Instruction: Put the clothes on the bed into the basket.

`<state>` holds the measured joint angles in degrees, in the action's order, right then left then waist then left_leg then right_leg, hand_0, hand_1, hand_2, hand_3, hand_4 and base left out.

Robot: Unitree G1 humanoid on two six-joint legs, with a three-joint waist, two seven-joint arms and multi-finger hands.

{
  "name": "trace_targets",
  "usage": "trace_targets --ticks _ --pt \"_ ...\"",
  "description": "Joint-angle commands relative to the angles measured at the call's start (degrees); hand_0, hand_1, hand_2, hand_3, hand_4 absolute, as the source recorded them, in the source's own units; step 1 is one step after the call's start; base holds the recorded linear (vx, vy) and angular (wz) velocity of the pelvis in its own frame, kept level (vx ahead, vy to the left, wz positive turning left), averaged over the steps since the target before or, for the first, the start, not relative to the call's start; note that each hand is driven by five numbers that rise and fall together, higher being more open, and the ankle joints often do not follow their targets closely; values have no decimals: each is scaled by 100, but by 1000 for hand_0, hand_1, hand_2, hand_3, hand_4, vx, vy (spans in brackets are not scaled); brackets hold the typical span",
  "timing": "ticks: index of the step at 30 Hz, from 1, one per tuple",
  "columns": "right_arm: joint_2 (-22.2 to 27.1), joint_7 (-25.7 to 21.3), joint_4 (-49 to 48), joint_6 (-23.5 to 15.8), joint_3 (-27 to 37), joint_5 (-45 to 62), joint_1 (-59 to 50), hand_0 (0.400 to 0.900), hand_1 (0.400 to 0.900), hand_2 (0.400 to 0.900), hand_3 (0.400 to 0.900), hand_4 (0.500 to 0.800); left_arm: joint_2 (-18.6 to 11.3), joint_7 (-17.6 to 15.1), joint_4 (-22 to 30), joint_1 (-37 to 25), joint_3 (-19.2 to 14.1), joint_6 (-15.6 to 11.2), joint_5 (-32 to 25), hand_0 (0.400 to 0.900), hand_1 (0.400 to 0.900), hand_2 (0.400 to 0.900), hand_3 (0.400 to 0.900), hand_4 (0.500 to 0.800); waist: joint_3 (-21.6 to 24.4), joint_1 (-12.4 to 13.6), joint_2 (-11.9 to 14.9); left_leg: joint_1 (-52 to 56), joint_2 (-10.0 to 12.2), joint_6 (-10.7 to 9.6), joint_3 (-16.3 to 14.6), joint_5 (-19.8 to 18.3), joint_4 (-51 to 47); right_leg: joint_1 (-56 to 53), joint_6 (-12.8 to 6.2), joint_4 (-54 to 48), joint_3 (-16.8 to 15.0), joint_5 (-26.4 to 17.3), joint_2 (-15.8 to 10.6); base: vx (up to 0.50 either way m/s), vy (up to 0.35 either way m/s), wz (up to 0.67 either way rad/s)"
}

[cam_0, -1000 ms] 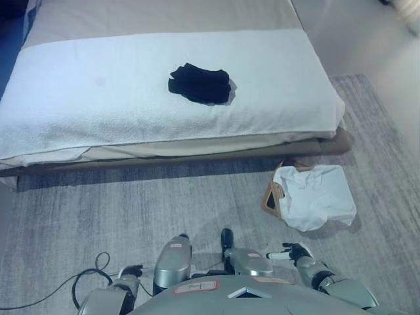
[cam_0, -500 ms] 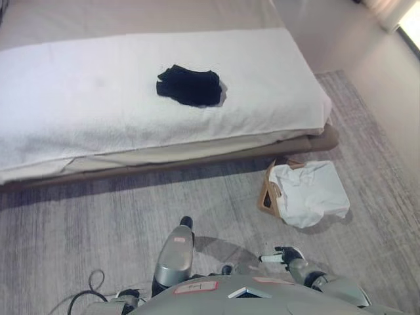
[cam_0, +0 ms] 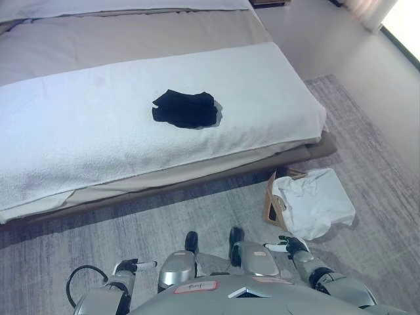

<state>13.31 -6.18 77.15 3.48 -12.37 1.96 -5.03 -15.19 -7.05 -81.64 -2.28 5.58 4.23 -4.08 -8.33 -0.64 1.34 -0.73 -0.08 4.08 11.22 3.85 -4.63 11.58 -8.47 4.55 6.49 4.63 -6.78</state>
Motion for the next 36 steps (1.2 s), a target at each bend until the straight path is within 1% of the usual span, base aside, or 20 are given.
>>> trace_targets --ticks 1,4,6,8,9,11,12,13,15,16,18,19,20,21,23,25,30,32,34,36 --pt "415 -201 154 85 159 59 212 900 900 900 900 800 -100 6 -135 87 39 34 221 900 900 900 900 800 -154 -144 -126 584 -335 -483 -90 -184 -37 165 10 -398 -65 -1501 16 322 -136 24" --pt "432 -151 181 112 107 -55 218 900 900 900 900 800 -84 31 -180 153 13 45 286 900 900 900 900 800 -127 -116 -16 829 -377 -425 -87 -424 -37 155 -21 -383 38 -1599 -82 271 -170 2" --pt "443 -120 192 103 110 -74 219 900 900 900 900 800 -42 28 -220 171 -26 60 301 900 900 900 900 800 6 -61 61 956 -387 -456 -106 -630 -37 5 8 -425 144 -1578 -123 309 -251 -4" --pt "479 -99 236 102 96 -68 168 900 900 900 900 800 -9 19 -228 175 -52 58 249 900 900 900 900 800 133 -54 35 1076 -244 -525 -97 -730 -37 -82 88 -299 141 -1479 -50 367 -323 8" --pt "520 -118 254 88 144 -8 160 900 900 900 900 800 54 -18 -209 204 -48 63 162 900 900 900 900 800 187 -61 -49 1205 -21 -603 -77 -717 -37 -117 227 -38 204 -1198 78 302 -291 11" --pt "555 -125 252 72 141 9 154 900 900 900 900 800 84 -6 -198 204 -33 63 142 900 900 900 900 800 174 -76 -71 1240 54 -652 -91 -744 95 -174 296 38 228 -1069 141 221 -244 5" --pt "581 -129 257 62 124 -6 161 900 900 900 900 800 111 17 -194 209 -5 59 144 900 900 900 900 800 165 -71 -69 1120 96 -721 -142 -719 614 -277 371 49 243 -963 196 232 -303 -6" --pt "607 -134 256 45 84 -33 150 900 900 900 900 800 135 26 -172 226 20 63 138 900 900 900 900 800 112 -30 -69 910 125 -804 -227 -543 1282 -455 449 25 217 -882 279 173 -322 -12" --pt "686 -136 224 51 32 -58 115 900 900 900 900 800 155 -12 -60 182 45 70 55 900 900 900 900 800 -114 141 85 48 -142 -819 -183 -108 2771 -710 551 -69 182 -798 232 81 -342 -11" --pt "734 -128 223 71 -44 -130 79 900 900 900 900 800 159 -2 -16 139 102 70 20 900 900 900 900 800 -265 241 151 -309 -300 -796 -215 -42 3190 -839 618 -109 199 -732 211 89 -344 2" --pt "804 -151 254 121 -175 -324 39 900 900 900 900 800 193 -6 21 118 198 59 19 900 900 900 900 800 -392 420 227 -1073 -524 -724 -590 -150 3142 -1063 655 -202 253 -636 200 204 -267 2" --pt "813 -126 311 149 -249 -436 25 900 900 900 900 800 191 5 32 148 227 61 32 900 900 900 900 800 -379 514 208 -1318 -536 -678 -790 -123 2746 -1195 647 -270 263 -589 254 339 -174 1" --pt "813 -103 367 171 -271 -493 29 900 900 900 900 800 193 19 15 203 211 69 63 900 900 900 900 800 -315 599 150 -1431 -383 -654 -1001 -11 2159 -1337 609 -386 306 -522 339 423 -132 -5" --pt "810 -104 390 161 -276 -503 42 900 900 900 900 800 206 14 11 270 197 61 89 900 900 900 900 800 -281 713 63 -1428 -283 -670 -1089 279 1528 -1509 598 -483 262 -452 475 415 -75 -18" --pt "834 -126 312 126 -304 -500 52 900 900 900 900 800 193 14 -12 365 164 61 109 900 900 900 900 800 -276 865 2 -1396 -189 -689 -1056 679 726 -1755 612 -562 129 -321 609 405 -28 -29" --pt "844 -140 252 113 -335 -494 61 900 900 900 900 800 193 7 -23 425 146 55 125 900 900 900 900 800 -261 952 -17 -1452 -33 -792 -1012 821 254 -1995 593 -578 69 -154 620 374 11 -11" --pt "773 -91 162 78 -421 -599 108 900 900 900 900 800 169 35 -9 488 154 60 184 900 900 900 900 800 -157 1054 -64 -1352 343 -936 -1108 1113 294 -2430 561 -514 50 170 593 339 60 1" --pt "756 -67 78 67 -474 -635 62 900 900 900 900 800 137 13 13 434 182 75 249 900 900 900 900 800 -137 1074 -20 -1519 550 -957 -1341 1165 524 -2563 491 -566 118 242 491 250 118 15" --pt "722 -73 98 58 -523 -698 37 900 900 900 900 800 139 -11 -11 396 208 77 275 900 900 900 900 800 -51 1110 16 -1524 588 -902 -1378 1122 476 -2627 415 -639 171 265 375 241 155 15" --pt "687 -115 92 44 -507 -733 19 900 900 900 900 800 98 -58 -16 330 261 76 334 900 900 900 900 800 78 1082 141 -1544 473 -832 -1494 995 581 -2694 301 -609 276 186 169 340 213 35"
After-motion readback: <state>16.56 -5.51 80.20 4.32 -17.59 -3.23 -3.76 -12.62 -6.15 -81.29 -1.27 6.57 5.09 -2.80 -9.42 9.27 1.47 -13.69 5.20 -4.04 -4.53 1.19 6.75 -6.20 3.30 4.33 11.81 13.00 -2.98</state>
